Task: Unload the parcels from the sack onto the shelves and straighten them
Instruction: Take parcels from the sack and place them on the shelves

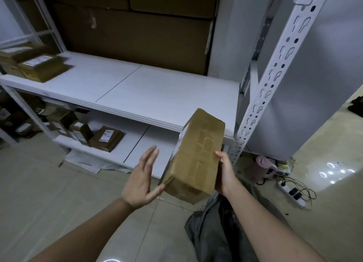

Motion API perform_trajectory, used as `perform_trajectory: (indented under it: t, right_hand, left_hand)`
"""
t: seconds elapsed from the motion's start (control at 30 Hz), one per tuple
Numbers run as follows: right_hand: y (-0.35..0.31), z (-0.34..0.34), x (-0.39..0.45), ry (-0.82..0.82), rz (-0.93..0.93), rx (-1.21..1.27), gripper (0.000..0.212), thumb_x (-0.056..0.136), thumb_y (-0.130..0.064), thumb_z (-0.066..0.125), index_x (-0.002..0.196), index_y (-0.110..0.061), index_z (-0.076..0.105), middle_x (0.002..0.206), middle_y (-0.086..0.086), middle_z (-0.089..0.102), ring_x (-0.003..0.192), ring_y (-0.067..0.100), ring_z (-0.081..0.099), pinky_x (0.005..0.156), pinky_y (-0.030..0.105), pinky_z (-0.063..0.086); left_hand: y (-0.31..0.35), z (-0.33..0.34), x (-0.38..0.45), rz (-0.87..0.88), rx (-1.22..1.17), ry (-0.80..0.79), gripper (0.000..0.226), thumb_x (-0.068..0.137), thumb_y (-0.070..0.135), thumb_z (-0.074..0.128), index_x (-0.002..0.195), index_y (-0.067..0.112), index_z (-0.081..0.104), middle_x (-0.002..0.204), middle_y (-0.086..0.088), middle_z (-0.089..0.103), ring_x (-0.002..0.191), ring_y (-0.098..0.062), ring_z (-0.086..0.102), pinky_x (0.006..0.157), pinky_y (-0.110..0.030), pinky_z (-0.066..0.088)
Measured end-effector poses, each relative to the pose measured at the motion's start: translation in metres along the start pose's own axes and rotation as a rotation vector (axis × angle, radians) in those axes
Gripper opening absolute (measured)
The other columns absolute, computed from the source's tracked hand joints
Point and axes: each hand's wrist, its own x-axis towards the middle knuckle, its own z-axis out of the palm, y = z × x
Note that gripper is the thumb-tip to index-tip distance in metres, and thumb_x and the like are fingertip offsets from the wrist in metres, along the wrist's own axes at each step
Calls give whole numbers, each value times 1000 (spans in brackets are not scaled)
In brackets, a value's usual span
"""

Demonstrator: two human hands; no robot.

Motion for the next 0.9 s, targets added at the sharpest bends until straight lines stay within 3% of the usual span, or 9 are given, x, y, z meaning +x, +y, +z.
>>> perform_trajectory:
  t: [0.1, 0.17, 0.27, 0.37, 0.47, 0.57, 0.67, 0.77, 0.9]
  right_hand:
    - [-2, 4, 3, 30, -14, 34, 43, 86, -46, 49, 79, -14, 77, 72, 9, 73, 56, 23, 70, 47, 29, 54]
    - [-2, 8, 6, 0, -20, 52, 52, 89, -45, 44, 60, -17, 77, 63, 5, 71, 51, 20, 68, 46, 26, 53]
    - [1, 11, 10, -20, 4, 38, 56, 89, -49, 42, 55, -21, 77, 64, 5, 72, 53, 20, 70, 50, 27, 54]
    - [3, 16, 6, -56, 55, -82, 52, 88, -53, 41, 83, -19, 79, 84, 9, 75, 71, 23, 73, 56, 29, 56]
    - [-1, 20, 6, -70, -35, -273, 36, 98, -40, 40, 125, -24, 58, 105, 5, 70, 90, 22, 69, 68, 29, 54]
    - [-9, 27, 4, -31, -174, -463, 35, 100, -26, 44, 130, -43, 40, 105, -1, 70, 91, 18, 69, 65, 27, 55]
    - [-12, 38, -2, -62, -159, -363, 29, 94, -47, 48, 121, -37, 55, 117, 1, 67, 100, 20, 67, 71, 32, 56]
    - [-16, 49, -7, -176, -139, -364, 64, 73, -76, 57, 122, -36, 58, 119, -3, 68, 109, 19, 64, 77, 35, 54]
    - [-25, 64, -6, -254, -226, -550, 99, 61, -58, 79, 144, -36, 29, 129, -10, 60, 113, 11, 60, 81, 36, 56]
  left_hand:
    - [35, -4, 30, -624, -642, 39, 45, 96, 54, 39, 133, 31, 45, 135, -2, 52, 119, -13, 54, 87, -23, 46]
    - [42, -5, 48, -967, -1100, -141, 41, 97, 51, 37, 115, 24, 61, 111, -5, 69, 93, -15, 68, 69, -23, 53]
    - [40, -13, 58, -1201, -1395, -221, 41, 86, 49, 54, 85, 15, 77, 85, -8, 73, 69, -21, 71, 58, -25, 56]
    - [33, -15, 57, -1222, -1371, -219, 40, 71, 51, 63, 78, 15, 79, 85, -11, 73, 69, -25, 71, 60, -28, 56]
    - [23, -14, 56, -1201, -1300, -229, 41, 78, 55, 57, 79, 20, 79, 86, -10, 73, 72, -25, 71, 59, -29, 55]
    - [20, -13, 60, -1147, -1164, -243, 39, 84, 55, 53, 92, 23, 74, 89, -8, 74, 73, -23, 72, 60, -28, 55]
    - [22, -15, 60, -1104, -1082, -222, 37, 87, 53, 51, 106, 26, 67, 87, -5, 75, 71, -18, 72, 54, -25, 54]
    - [23, -22, 63, -1000, -984, -203, 33, 92, 48, 47, 120, 33, 57, 95, 6, 75, 84, -11, 71, 60, -24, 53]
    - [28, -40, 78, -948, -816, -144, 41, 95, 24, 46, 137, 27, 45, 133, -5, 57, 115, -21, 55, 86, -29, 44]
